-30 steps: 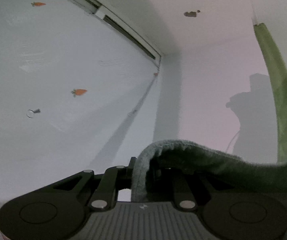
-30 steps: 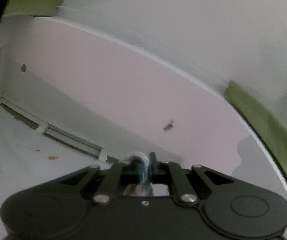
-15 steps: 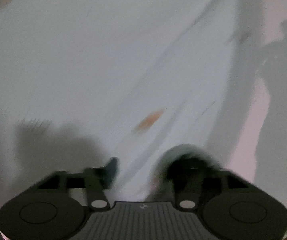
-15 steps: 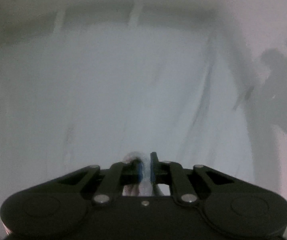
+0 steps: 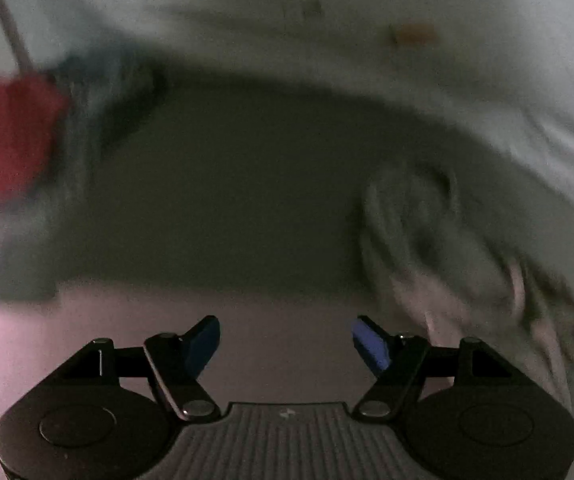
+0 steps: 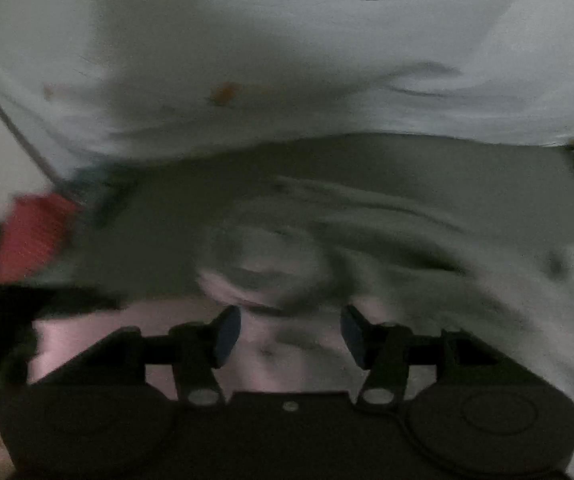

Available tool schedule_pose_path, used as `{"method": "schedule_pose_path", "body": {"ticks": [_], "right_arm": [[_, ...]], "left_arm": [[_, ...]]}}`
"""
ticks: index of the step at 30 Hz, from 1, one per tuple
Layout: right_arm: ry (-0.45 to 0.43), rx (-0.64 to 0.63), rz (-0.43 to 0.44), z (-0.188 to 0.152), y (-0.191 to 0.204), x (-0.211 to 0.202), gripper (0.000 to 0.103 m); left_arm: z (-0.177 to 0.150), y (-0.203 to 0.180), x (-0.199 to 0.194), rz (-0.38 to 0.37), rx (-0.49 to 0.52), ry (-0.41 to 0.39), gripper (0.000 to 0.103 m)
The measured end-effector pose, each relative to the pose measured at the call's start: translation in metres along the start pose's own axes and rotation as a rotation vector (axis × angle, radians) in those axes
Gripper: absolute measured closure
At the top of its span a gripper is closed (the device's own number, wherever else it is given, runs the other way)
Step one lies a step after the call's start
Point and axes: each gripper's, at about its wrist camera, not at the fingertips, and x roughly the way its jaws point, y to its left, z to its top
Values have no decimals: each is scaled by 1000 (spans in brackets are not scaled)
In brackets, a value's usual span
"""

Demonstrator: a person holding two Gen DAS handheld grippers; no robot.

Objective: Fold clothes

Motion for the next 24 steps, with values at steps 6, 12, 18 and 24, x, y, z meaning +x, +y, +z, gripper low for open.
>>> {"method": "schedule_pose_path", "body": {"ticks": [6, 12, 18, 24], "right_arm": [[-3, -55, -370, -33, -103, -15, 59], [-12, -156, -482, -59, -178, -12, 59], [-1, -226, -332, -64, -220, 6, 46], [-4, -283, -183, -66, -262, 21, 98]], "left_arm": [[-103, -88, 18, -173, 83, 160, 28], [-134, -176, 27, -229, 123, 198, 18], [-143, -226, 44, -23, 53, 191, 49], [-125, -188, -11, 136, -181, 119, 98]]}}
